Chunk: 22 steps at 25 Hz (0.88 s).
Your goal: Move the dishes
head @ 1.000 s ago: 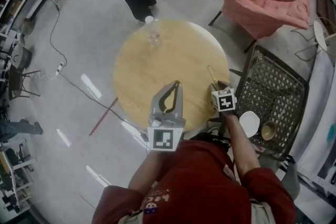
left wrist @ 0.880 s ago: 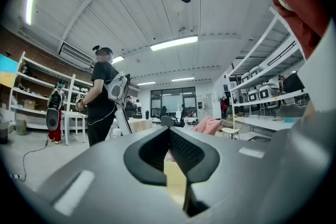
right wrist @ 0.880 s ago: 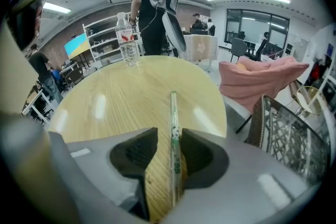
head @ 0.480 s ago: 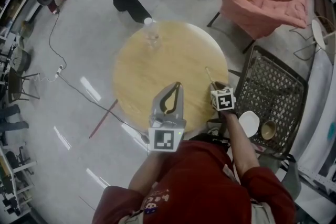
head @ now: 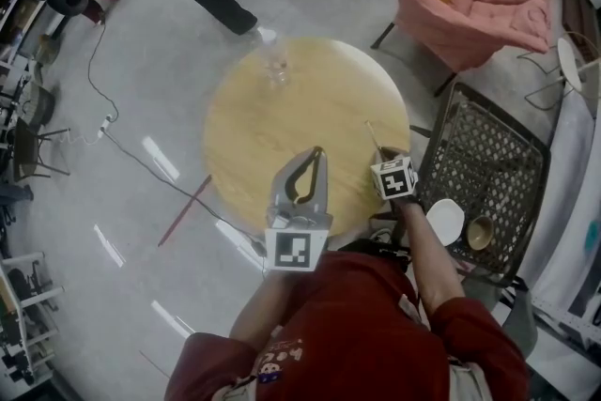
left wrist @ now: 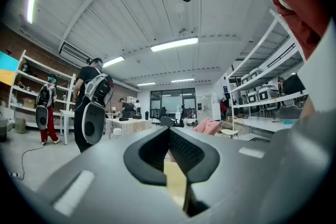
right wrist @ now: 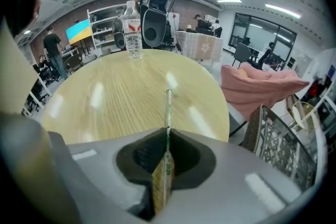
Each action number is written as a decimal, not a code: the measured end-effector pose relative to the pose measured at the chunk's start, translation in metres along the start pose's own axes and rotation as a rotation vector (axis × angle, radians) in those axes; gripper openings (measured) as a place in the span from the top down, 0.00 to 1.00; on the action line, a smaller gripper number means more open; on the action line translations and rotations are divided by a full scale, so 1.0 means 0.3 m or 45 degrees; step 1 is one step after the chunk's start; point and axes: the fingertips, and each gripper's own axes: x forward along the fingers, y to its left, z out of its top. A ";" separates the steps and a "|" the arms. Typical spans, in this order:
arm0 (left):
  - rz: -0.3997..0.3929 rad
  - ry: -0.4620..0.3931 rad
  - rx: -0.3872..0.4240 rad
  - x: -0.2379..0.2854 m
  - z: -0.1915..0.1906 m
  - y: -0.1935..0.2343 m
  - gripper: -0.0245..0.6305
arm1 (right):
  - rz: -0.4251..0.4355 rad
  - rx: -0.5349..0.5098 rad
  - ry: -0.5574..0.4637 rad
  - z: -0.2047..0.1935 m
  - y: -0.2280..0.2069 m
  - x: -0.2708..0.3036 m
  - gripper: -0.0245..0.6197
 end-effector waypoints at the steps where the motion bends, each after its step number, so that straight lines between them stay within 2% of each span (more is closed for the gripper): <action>1: -0.002 -0.001 0.001 0.000 0.002 -0.001 0.95 | -0.002 0.002 0.001 -0.001 -0.001 0.001 0.93; 11: -0.007 -0.024 0.000 0.001 0.030 -0.009 0.95 | -0.003 0.069 -0.003 -0.001 -0.008 -0.008 0.93; 22: -0.027 -0.024 0.011 0.017 0.036 -0.031 0.95 | -0.025 0.097 -0.154 0.102 -0.016 -0.092 0.93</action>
